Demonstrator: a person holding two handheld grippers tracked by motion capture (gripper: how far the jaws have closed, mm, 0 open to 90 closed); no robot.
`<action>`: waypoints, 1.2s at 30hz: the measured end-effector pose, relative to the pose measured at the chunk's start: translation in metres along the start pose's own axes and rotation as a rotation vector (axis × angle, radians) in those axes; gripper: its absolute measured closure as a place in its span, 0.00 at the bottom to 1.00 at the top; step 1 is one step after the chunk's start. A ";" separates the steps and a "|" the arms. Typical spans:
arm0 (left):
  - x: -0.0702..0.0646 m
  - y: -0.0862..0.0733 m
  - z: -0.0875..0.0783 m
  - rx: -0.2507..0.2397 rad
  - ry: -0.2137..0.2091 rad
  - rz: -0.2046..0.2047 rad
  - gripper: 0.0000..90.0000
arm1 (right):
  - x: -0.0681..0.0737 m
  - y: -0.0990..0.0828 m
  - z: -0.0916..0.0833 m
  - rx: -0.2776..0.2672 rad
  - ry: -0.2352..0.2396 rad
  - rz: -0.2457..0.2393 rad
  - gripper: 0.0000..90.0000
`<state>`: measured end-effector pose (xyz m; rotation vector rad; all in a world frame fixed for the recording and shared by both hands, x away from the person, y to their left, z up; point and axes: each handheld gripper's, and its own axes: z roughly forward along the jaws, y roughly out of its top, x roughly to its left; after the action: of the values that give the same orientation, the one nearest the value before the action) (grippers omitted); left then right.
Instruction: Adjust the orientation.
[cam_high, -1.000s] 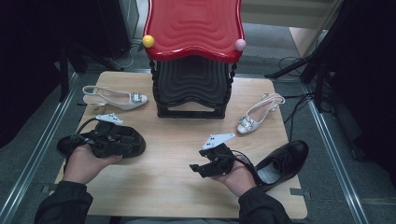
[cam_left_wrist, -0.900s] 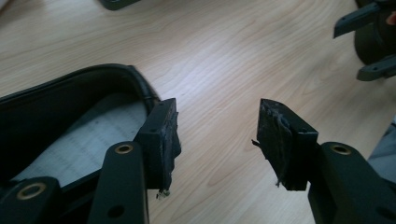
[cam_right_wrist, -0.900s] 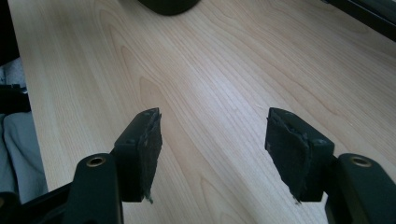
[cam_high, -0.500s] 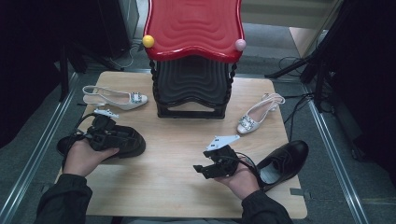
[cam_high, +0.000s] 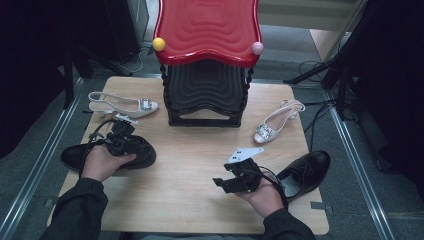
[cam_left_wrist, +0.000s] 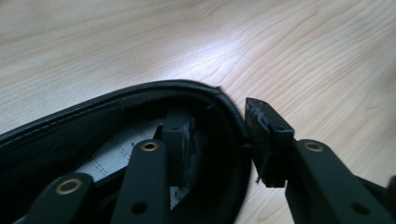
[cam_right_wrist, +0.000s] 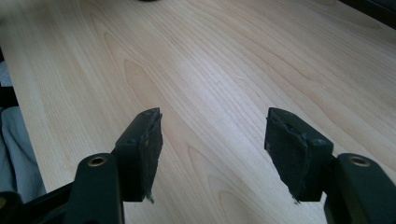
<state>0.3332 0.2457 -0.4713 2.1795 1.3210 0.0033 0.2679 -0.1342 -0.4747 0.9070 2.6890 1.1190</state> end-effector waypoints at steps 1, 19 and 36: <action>0.001 0.000 0.002 0.002 -0.010 -0.003 0.71 | 0.000 -0.001 -0.001 0.003 -0.002 0.002 0.42; -0.004 0.007 -0.002 0.035 0.008 -0.027 0.84 | 0.002 -0.002 -0.002 0.003 -0.015 -0.005 0.43; -0.036 0.010 -0.032 -0.040 -0.041 -0.047 0.90 | 0.002 0.012 0.003 -0.018 0.009 -0.038 0.44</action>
<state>0.3136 0.2281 -0.4293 2.1036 1.3369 -0.0328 0.2731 -0.1250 -0.4689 0.8462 2.6866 1.1411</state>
